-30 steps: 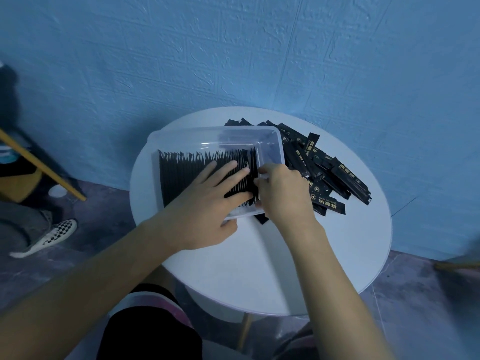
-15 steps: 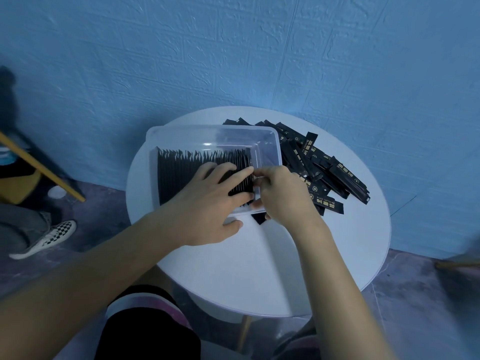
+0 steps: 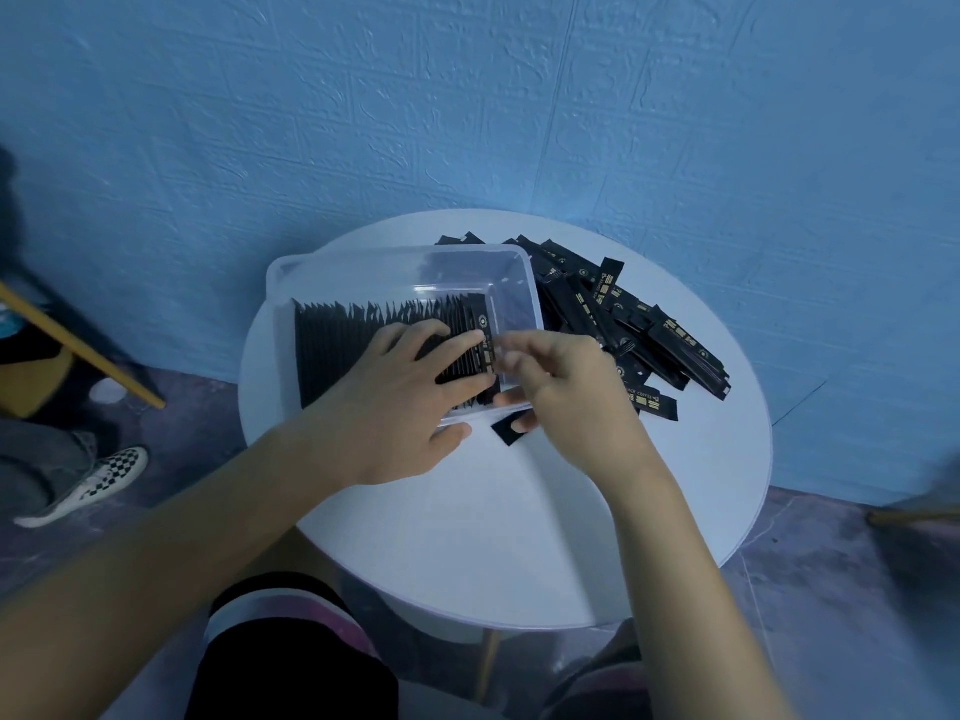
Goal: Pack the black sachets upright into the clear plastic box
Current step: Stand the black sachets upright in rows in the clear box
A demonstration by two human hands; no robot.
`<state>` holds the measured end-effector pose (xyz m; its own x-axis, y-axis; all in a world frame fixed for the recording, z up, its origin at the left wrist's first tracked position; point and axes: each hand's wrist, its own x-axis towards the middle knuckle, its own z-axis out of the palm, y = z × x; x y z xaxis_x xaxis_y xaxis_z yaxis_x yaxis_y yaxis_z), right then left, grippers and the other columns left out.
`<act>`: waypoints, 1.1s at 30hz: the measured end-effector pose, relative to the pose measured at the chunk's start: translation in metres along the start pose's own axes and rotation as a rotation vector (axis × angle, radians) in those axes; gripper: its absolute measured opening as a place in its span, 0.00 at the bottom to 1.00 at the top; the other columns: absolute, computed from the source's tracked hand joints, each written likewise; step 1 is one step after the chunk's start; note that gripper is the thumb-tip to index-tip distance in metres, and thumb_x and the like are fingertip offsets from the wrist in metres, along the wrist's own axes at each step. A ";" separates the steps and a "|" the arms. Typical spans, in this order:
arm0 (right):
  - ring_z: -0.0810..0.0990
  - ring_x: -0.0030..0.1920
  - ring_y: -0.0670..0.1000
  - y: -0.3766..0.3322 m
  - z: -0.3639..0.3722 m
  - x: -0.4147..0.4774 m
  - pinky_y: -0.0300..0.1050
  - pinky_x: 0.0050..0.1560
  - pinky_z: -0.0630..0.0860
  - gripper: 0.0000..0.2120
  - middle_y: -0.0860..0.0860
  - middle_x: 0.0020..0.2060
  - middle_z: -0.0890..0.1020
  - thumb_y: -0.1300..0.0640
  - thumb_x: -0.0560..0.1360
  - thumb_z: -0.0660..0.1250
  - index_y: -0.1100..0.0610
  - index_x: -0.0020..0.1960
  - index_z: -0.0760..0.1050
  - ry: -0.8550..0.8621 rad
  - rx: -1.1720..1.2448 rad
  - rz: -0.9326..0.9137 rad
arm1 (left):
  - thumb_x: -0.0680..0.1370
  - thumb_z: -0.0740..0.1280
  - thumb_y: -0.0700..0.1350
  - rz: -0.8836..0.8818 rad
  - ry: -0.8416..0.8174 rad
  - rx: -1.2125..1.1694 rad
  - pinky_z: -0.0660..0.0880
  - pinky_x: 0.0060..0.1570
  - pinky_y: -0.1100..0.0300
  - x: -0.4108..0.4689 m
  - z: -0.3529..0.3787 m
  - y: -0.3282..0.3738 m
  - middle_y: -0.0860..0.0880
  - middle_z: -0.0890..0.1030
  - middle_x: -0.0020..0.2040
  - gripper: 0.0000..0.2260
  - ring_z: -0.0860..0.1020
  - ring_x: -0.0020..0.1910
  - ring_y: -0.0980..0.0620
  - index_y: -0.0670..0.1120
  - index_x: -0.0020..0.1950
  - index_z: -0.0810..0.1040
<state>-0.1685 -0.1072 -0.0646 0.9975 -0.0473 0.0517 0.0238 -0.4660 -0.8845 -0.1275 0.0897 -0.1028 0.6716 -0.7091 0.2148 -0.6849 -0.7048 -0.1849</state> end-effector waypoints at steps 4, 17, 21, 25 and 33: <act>0.85 0.36 0.47 0.017 -0.027 -0.015 0.43 0.35 0.79 0.15 0.46 0.41 0.85 0.63 0.81 0.61 0.47 0.52 0.82 0.270 0.048 -0.045 | 0.77 0.55 0.61 -0.029 -0.028 0.003 0.60 0.69 0.40 -0.004 0.000 -0.007 0.49 0.65 0.78 0.26 0.64 0.72 0.41 0.56 0.73 0.73; 0.77 0.58 0.55 0.091 -0.059 -0.011 0.47 0.54 0.71 0.17 0.48 0.56 0.82 0.56 0.75 0.72 0.50 0.63 0.80 0.249 -0.649 0.018 | 0.76 0.57 0.60 -0.058 -0.071 0.009 0.59 0.71 0.40 -0.004 -0.003 -0.006 0.48 0.62 0.79 0.27 0.62 0.74 0.42 0.56 0.75 0.70; 0.77 0.56 0.54 0.090 -0.059 -0.010 0.44 0.49 0.68 0.13 0.47 0.52 0.82 0.57 0.75 0.73 0.49 0.59 0.82 0.251 -0.645 -0.021 | 0.76 0.57 0.60 -0.063 -0.077 0.001 0.61 0.70 0.40 -0.005 -0.003 -0.006 0.48 0.63 0.79 0.27 0.62 0.73 0.42 0.56 0.74 0.71; 0.76 0.53 0.53 0.088 -0.062 -0.010 0.44 0.47 0.65 0.10 0.46 0.49 0.81 0.56 0.75 0.73 0.48 0.55 0.82 0.207 -0.647 -0.026 | 0.76 0.57 0.60 -0.061 -0.074 -0.013 0.62 0.70 0.39 -0.004 -0.003 -0.006 0.48 0.63 0.79 0.27 0.62 0.73 0.42 0.56 0.74 0.71; 0.75 0.46 0.50 0.081 -0.063 -0.006 0.44 0.44 0.64 0.04 0.45 0.44 0.80 0.55 0.77 0.70 0.48 0.51 0.81 0.161 -0.637 -0.028 | 0.76 0.58 0.60 -0.060 -0.067 -0.009 0.62 0.70 0.39 -0.004 -0.002 -0.007 0.48 0.63 0.79 0.26 0.62 0.73 0.41 0.56 0.74 0.71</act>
<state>-0.1766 -0.1999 -0.1077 0.9737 -0.1361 0.1827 -0.0437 -0.8985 -0.4367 -0.1266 0.0976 -0.1003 0.7286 -0.6659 0.1607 -0.6453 -0.7459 -0.1651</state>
